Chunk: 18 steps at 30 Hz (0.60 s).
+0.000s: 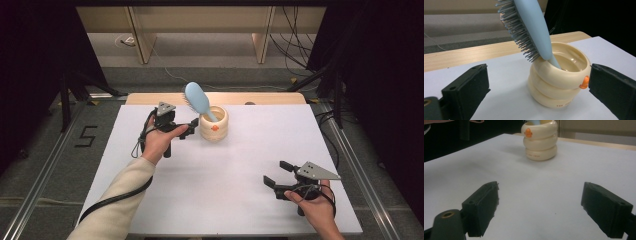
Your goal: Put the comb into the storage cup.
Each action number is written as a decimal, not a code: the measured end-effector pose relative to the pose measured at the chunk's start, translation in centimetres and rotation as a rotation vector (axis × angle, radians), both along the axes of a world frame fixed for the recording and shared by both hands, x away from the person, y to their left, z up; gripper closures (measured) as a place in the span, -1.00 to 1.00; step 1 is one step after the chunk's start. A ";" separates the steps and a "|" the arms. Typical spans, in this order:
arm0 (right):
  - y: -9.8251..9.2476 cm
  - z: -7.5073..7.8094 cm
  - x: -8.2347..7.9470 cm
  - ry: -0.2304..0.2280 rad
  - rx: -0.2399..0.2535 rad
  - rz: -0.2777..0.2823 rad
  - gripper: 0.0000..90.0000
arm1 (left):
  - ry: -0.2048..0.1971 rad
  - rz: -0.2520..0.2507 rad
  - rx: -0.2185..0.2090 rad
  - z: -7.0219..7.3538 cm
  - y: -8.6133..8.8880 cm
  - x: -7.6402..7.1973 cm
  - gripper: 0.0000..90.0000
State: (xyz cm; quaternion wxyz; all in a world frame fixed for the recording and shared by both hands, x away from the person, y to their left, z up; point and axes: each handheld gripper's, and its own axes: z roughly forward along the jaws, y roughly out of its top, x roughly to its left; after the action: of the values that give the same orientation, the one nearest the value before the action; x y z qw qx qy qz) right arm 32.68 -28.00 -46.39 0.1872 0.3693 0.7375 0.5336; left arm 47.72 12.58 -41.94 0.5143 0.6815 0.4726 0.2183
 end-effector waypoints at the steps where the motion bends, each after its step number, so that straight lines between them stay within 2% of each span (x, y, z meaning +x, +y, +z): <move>1: 0.0 0.0 0.0 0.000 0.001 0.000 -0.65 | 0.000 0.001 0.003 -0.1 0.1 -0.1 -0.94; 3: 0.0 0.0 0.0 0.001 0.001 0.000 -0.65 | 0.003 -0.005 0.009 -0.2 0.1 -0.4 -0.94; 6: -0.1 0.0 0.0 -0.003 0.001 -0.002 -0.65 | 0.016 -0.011 -0.006 -0.3 0.3 -0.9 -0.94; 18: -0.1 0.1 0.0 -0.002 0.003 -0.003 -0.65 | -0.004 -0.052 0.024 -0.9 0.6 -4.0 -0.93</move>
State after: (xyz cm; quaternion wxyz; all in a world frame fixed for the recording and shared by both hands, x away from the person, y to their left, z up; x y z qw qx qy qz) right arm 32.66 -28.07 -46.32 0.1879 0.3700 0.7360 0.5349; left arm 43.74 13.18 -42.88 0.5124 0.6995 0.4509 0.2116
